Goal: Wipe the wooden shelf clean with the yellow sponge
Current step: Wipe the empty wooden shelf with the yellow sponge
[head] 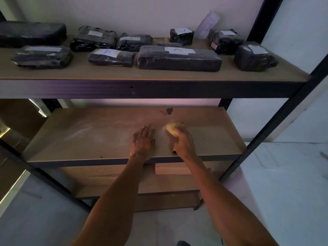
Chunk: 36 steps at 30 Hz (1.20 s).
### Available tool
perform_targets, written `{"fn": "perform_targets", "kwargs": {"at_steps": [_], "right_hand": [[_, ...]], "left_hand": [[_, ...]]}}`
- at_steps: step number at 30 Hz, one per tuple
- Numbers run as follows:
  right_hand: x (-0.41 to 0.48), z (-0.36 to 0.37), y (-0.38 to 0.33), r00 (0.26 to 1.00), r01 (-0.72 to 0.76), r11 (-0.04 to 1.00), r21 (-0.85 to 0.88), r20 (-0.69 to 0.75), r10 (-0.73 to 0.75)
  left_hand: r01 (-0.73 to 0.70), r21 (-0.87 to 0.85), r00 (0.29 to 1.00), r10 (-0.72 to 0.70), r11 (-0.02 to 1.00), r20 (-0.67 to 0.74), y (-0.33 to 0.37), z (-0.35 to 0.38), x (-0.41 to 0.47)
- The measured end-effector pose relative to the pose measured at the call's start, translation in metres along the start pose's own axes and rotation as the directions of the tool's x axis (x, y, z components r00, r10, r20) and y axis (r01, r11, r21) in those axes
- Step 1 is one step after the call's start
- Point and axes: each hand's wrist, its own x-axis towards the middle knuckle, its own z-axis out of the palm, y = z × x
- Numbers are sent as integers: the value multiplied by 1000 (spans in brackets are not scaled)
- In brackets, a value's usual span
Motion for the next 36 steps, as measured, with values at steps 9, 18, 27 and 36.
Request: {"fn": "perform_targets", "kwargs": {"at_steps": [9,18,27,36], "right_hand": [[18,37,-6,982,-121,977,-175,126,144],[40,-5,52,966,-258,953,-160,-8,260],[25,25,-5,997,-55,998,33,49,54],[2,69,-50,987,-144,982,-119,58,152]], "left_hand": [[22,10,999,-22,1000,25,-1,1,-1],[88,-51,996,-88,995,3,-8,-6,-1],[49,0,998,-49,999,39,-22,-9,7],[46,1,998,-46,999,44,-24,-10,6]]}}
